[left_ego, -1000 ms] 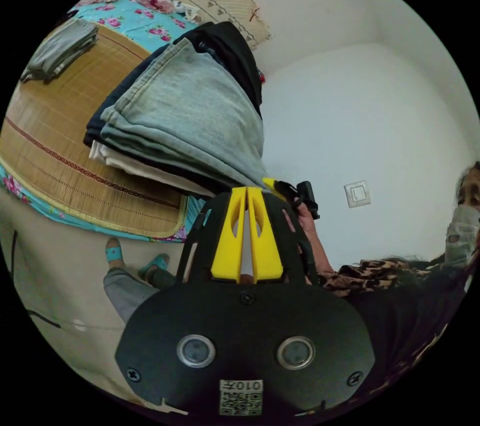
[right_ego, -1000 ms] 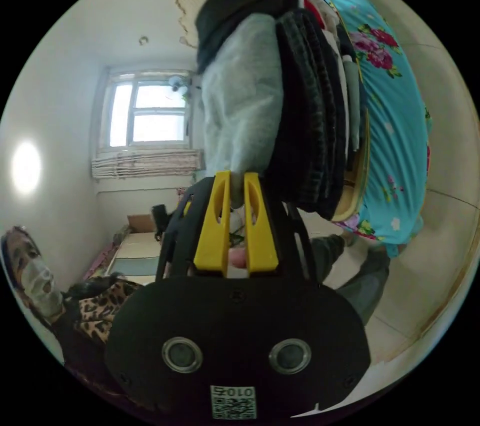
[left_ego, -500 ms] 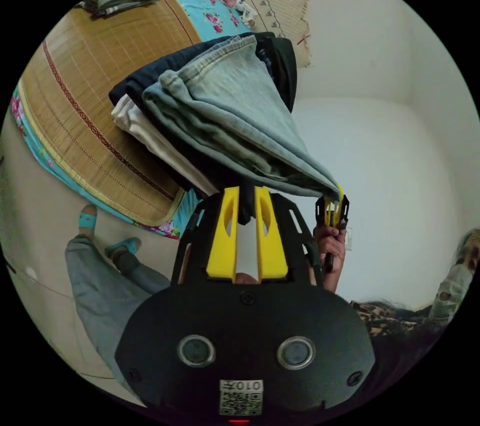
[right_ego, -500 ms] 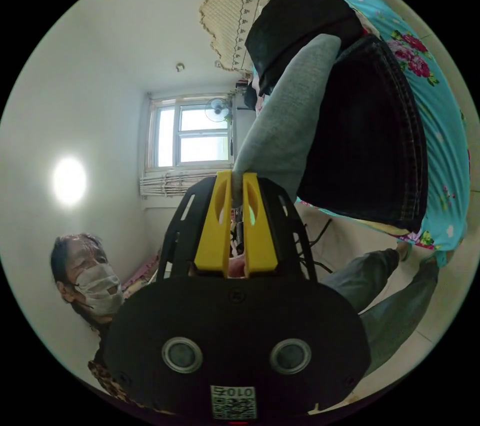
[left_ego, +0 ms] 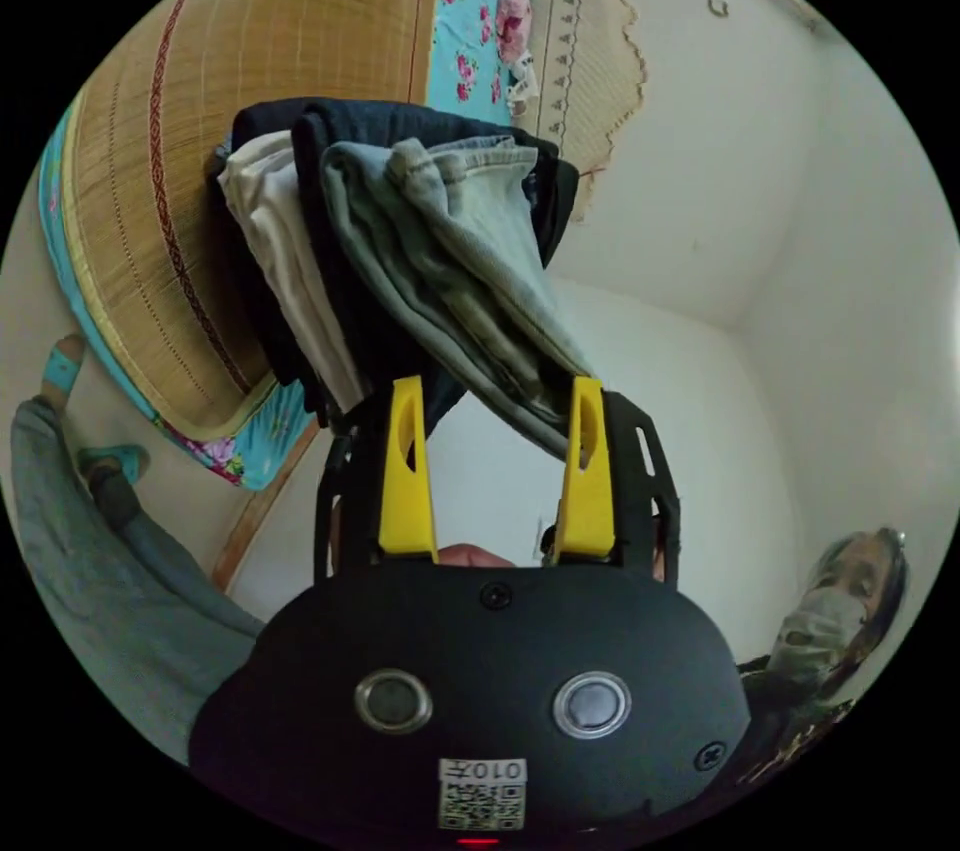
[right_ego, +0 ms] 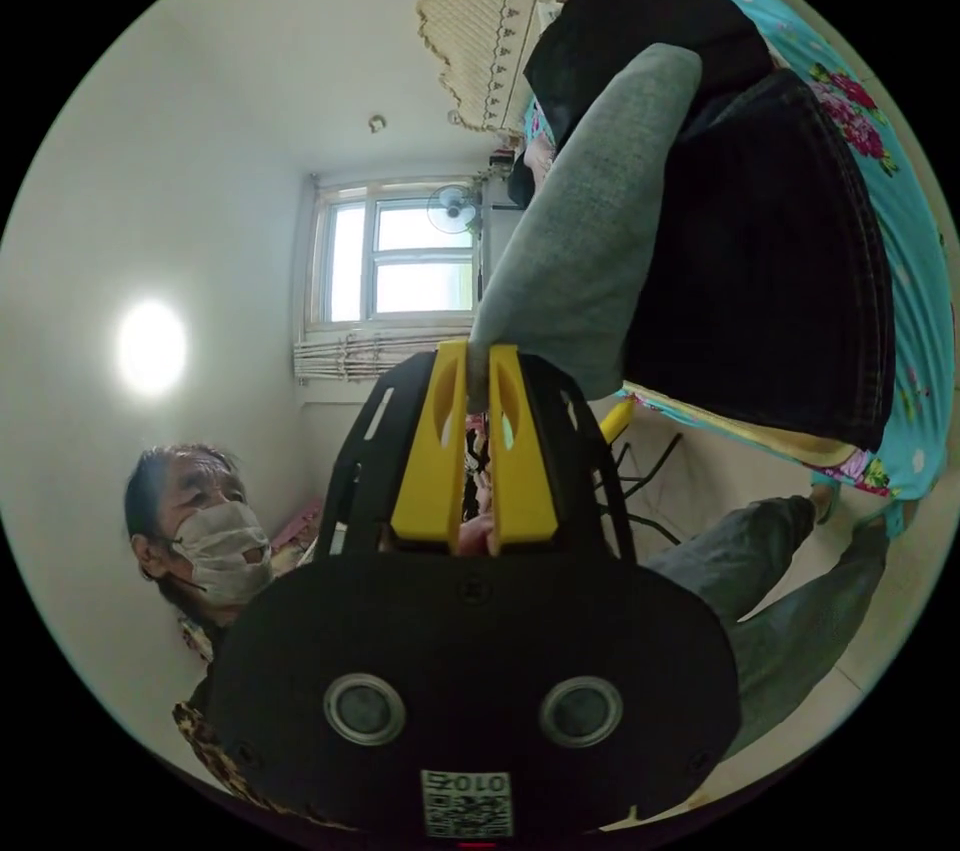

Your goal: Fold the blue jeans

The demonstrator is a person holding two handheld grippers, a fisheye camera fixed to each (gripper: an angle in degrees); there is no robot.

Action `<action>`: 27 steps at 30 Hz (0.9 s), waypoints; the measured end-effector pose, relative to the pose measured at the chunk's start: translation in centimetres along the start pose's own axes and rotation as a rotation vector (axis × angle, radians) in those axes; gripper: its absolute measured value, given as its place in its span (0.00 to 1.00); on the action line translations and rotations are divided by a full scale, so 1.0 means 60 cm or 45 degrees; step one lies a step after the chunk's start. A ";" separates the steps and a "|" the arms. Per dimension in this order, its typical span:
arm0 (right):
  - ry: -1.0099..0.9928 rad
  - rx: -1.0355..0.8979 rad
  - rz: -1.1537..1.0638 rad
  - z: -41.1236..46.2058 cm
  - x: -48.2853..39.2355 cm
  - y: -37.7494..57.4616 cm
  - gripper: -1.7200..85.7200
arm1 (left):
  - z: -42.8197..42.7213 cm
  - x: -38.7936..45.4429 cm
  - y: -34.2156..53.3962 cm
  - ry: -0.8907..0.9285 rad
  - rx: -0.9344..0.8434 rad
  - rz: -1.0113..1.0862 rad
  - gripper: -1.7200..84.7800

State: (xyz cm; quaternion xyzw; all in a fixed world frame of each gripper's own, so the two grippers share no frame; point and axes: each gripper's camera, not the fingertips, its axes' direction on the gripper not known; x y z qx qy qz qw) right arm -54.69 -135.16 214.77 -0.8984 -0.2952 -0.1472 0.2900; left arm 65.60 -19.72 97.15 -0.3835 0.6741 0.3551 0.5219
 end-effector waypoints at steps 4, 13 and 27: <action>-0.011 0.032 0.049 0.001 0.014 -0.003 0.08 | -0.036 -0.012 0.009 0.125 0.060 -0.110 0.25; -0.048 0.037 0.054 0.042 0.029 0.006 0.08 | -0.054 -0.003 0.027 0.091 0.088 -0.125 0.26; 0.207 0.121 0.192 0.141 0.135 0.070 0.09 | -0.042 0.081 0.067 -0.099 -0.043 -0.084 0.14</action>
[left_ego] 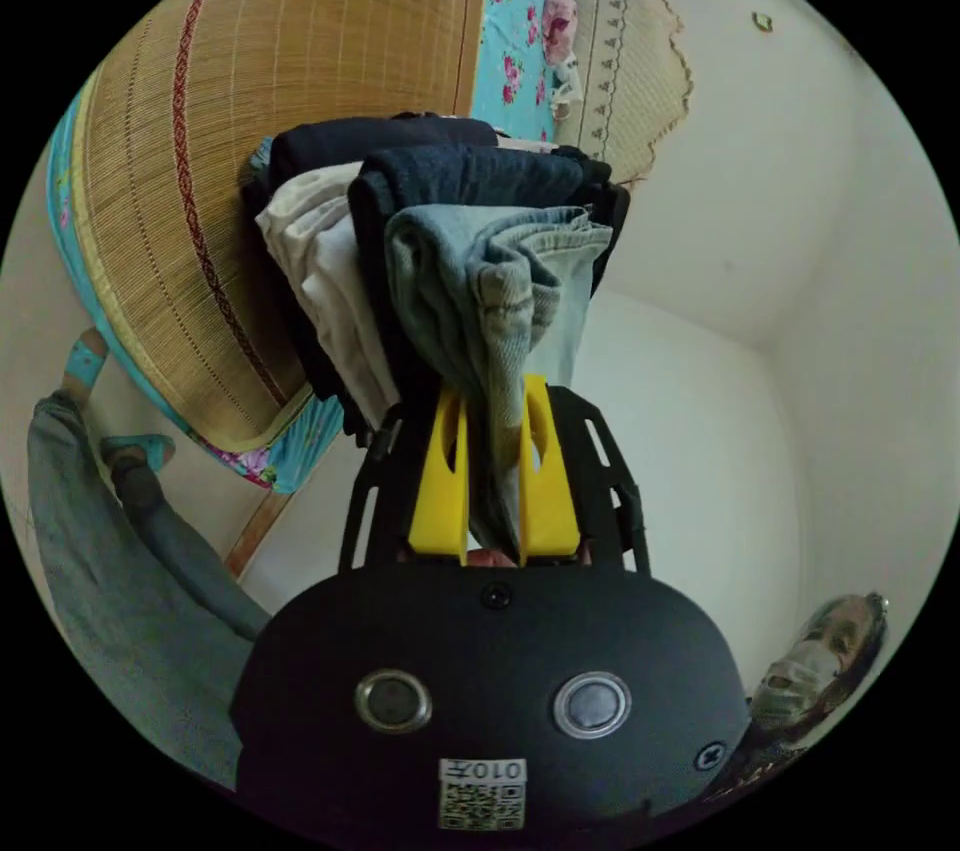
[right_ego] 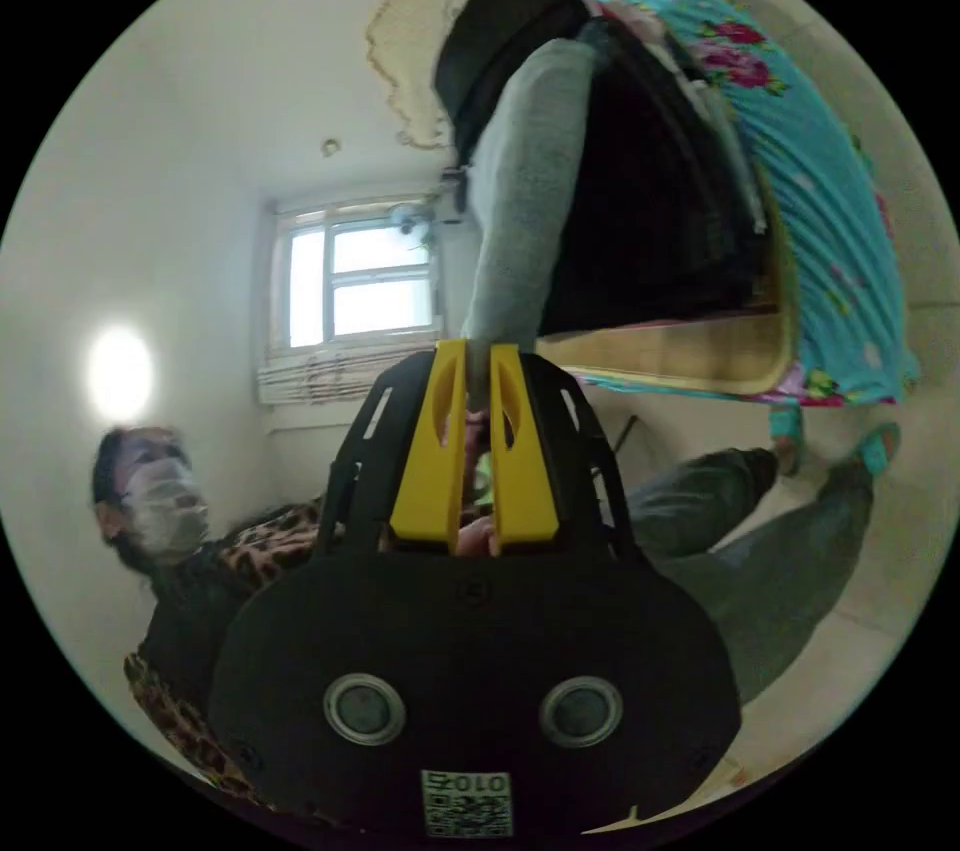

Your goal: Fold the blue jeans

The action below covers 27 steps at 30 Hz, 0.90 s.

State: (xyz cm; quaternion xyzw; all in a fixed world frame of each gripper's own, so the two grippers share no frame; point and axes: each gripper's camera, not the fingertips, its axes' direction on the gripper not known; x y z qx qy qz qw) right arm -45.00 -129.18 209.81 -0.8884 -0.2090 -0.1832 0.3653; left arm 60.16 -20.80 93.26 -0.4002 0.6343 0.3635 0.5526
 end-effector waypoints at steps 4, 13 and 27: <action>0.199 0.004 0.057 0.068 0.020 -0.009 0.11 | 0.004 0.049 0.042 -0.026 -0.044 0.076 0.13; -0.148 0.078 -0.078 0.210 -0.017 0.002 0.06 | 0.006 0.186 0.144 -0.049 -0.166 0.223 0.13; -0.403 -0.344 -0.738 0.468 -0.216 0.059 0.05 | -0.116 0.441 0.534 -0.123 -0.014 0.490 0.15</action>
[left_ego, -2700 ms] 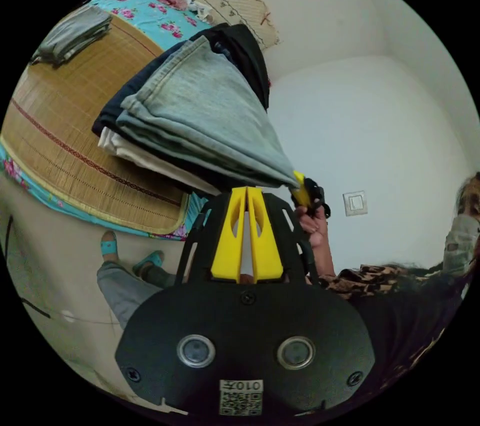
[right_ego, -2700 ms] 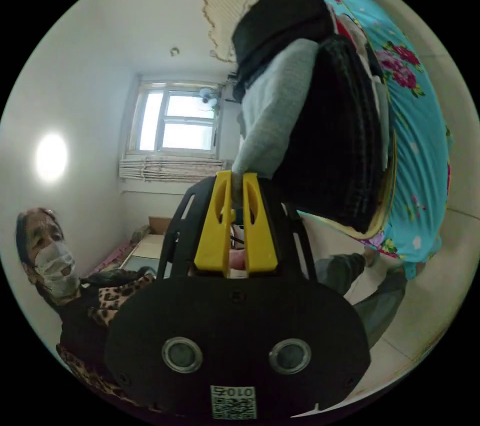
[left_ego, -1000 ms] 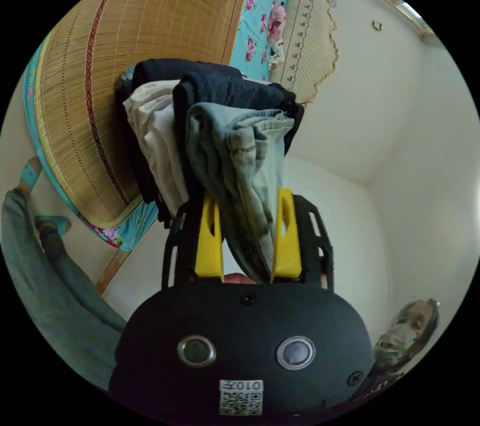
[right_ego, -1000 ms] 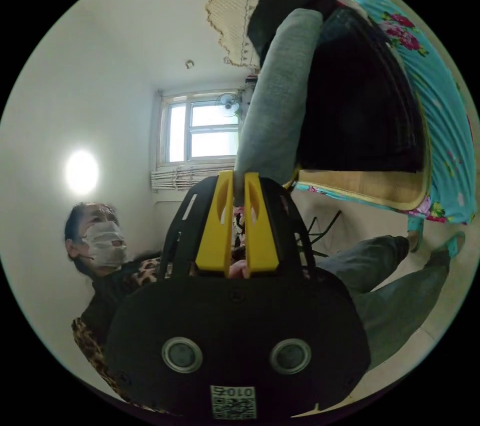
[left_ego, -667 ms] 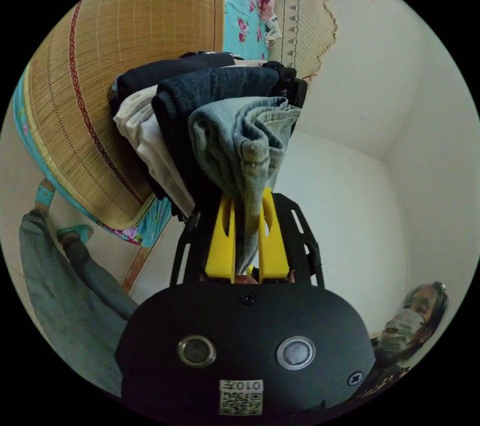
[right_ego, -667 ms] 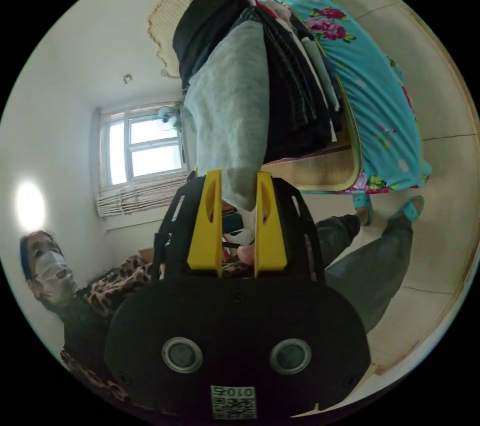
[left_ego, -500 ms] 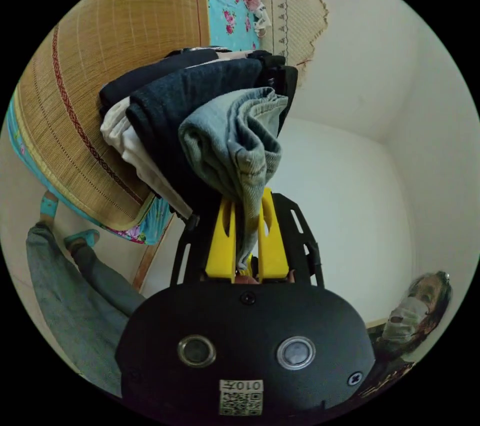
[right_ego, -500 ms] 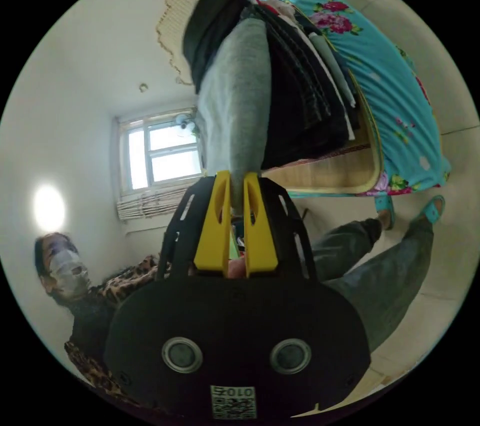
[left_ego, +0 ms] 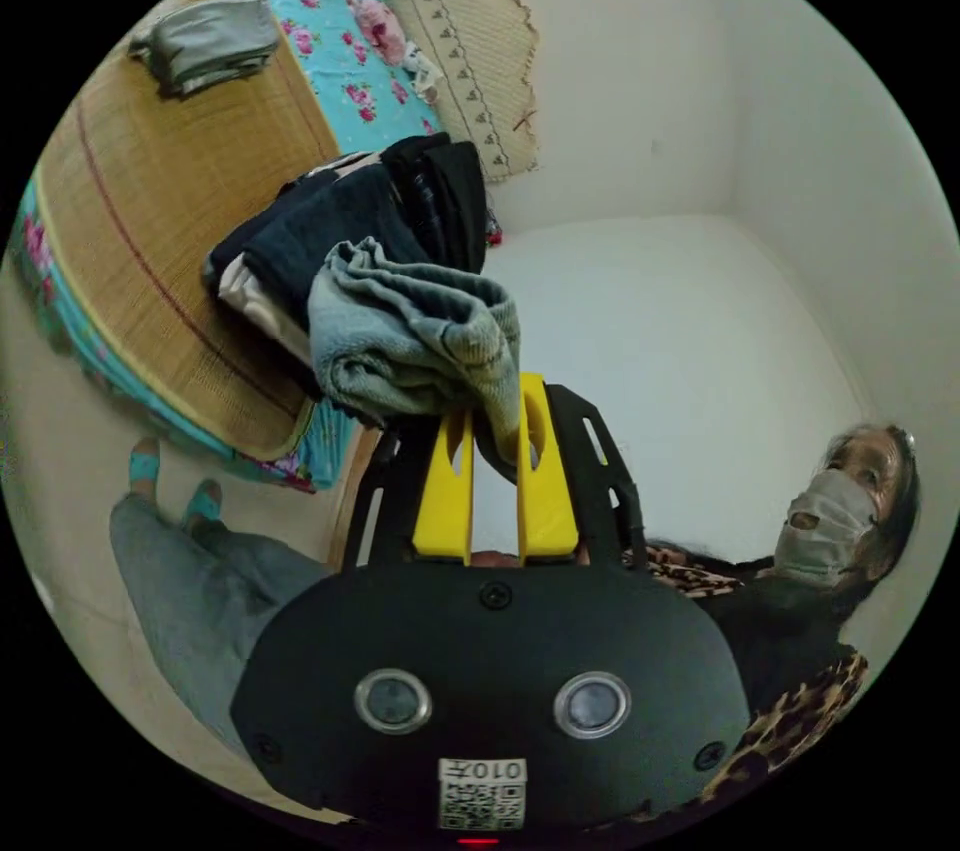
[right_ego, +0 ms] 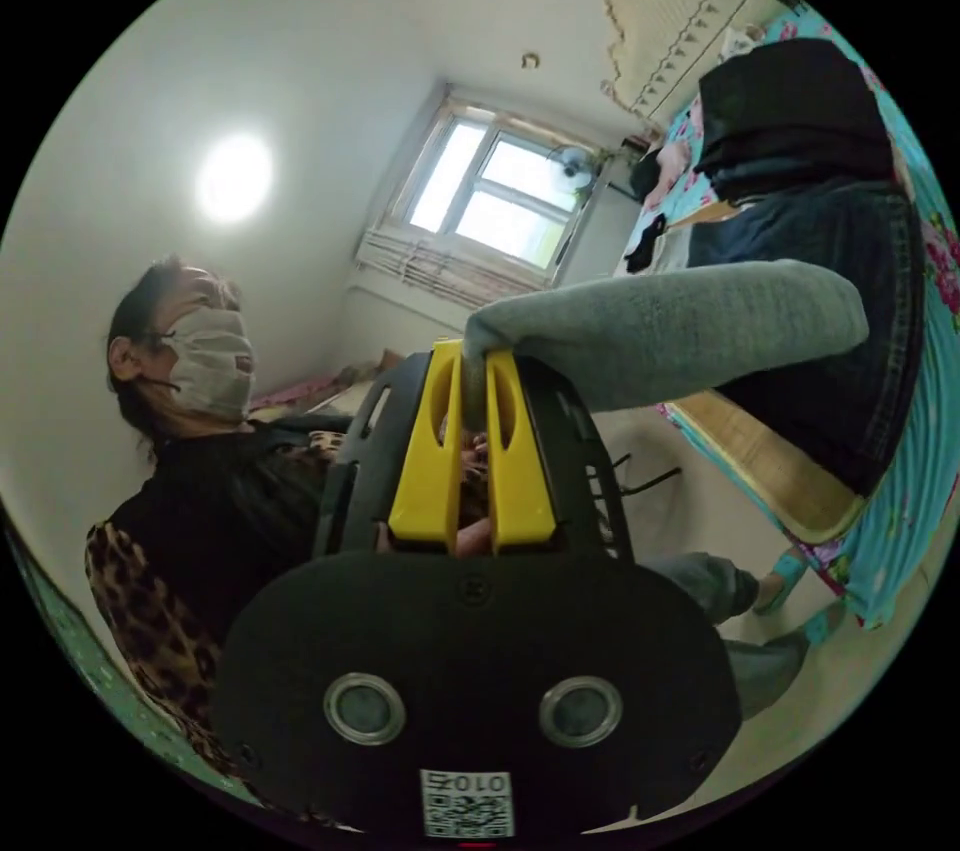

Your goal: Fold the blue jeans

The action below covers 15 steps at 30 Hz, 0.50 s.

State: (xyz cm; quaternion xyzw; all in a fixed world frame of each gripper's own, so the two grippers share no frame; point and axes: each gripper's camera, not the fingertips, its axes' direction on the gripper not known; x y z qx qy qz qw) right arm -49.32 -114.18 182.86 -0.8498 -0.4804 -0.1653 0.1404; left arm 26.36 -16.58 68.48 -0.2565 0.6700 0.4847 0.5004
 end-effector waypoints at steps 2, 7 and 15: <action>-0.056 -0.081 -0.001 0.059 0.015 -0.019 0.05 | -0.032 0.029 0.068 0.003 0.064 -0.066 0.15; -0.018 -0.262 -0.031 0.293 0.032 -0.082 0.05 | -0.114 0.082 0.152 0.040 0.211 -0.090 0.15; 0.005 -0.566 -0.147 0.798 0.058 -0.218 0.06 | -0.335 0.131 0.184 0.149 0.392 -0.110 0.14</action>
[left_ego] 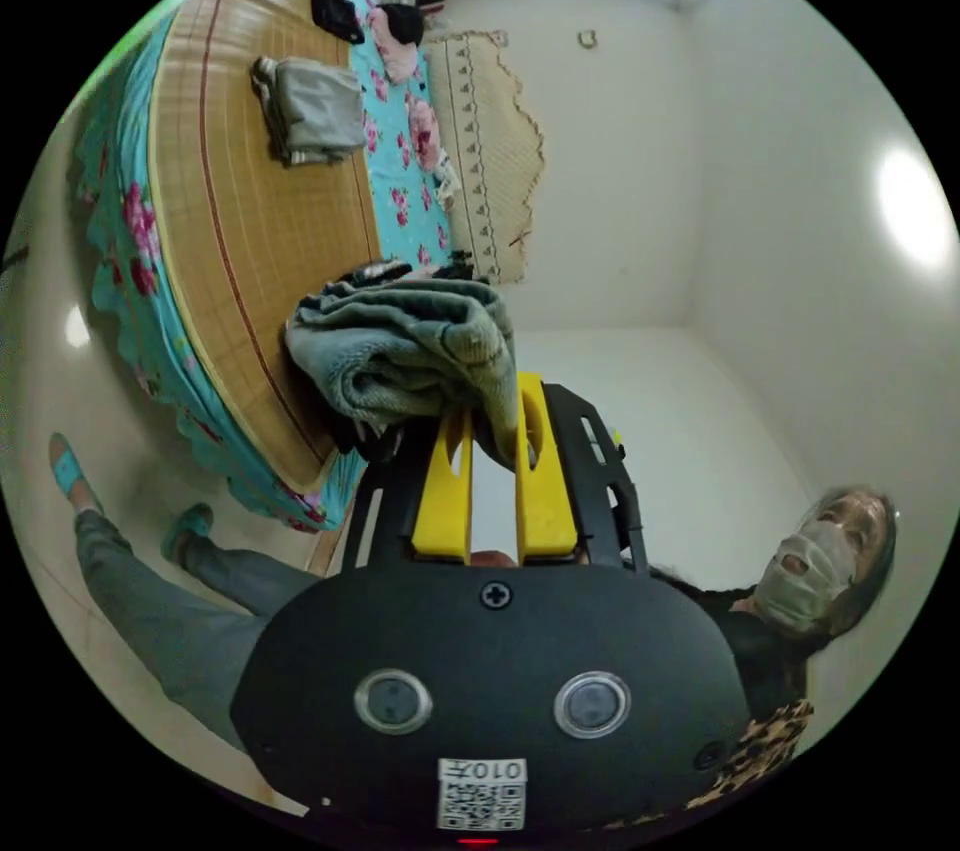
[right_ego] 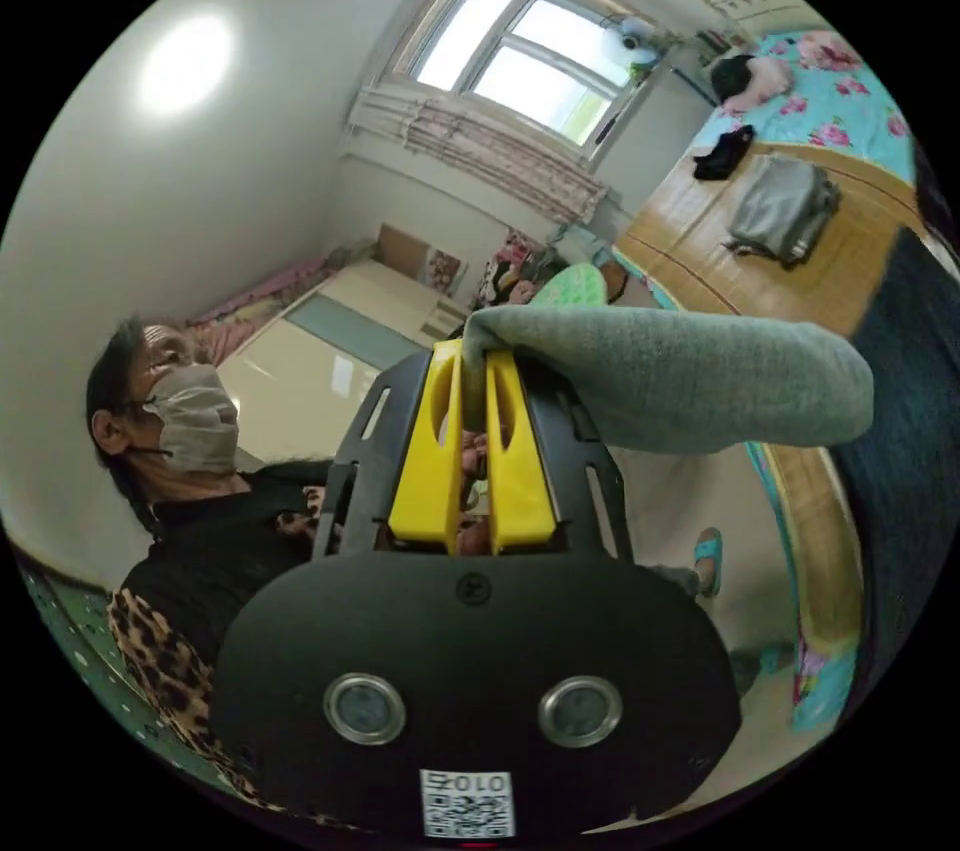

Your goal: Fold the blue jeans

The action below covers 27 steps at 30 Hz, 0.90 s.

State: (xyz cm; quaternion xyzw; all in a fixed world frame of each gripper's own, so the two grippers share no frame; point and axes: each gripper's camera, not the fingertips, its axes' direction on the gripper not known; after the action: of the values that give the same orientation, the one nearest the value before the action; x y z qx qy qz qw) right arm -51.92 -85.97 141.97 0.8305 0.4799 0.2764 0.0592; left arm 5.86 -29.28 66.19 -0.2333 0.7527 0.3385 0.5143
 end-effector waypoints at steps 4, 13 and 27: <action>-0.186 -0.186 -0.327 0.288 -0.018 -0.219 0.06 | -0.220 0.142 -0.014 -0.043 0.287 0.236 0.14; -0.051 -0.721 -0.025 0.951 0.262 -0.356 0.07 | -0.599 0.199 0.249 -0.359 1.056 0.009 0.12; -0.009 -1.092 0.248 1.424 0.509 -0.462 0.10 | -0.632 0.248 0.607 -0.344 1.576 -0.590 0.02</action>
State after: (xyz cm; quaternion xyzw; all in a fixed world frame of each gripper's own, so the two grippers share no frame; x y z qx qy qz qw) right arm -17.20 -31.63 72.42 0.7732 0.2410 0.4519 0.3740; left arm -48.36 -33.62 71.28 -0.0065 0.6674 -0.2480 0.7022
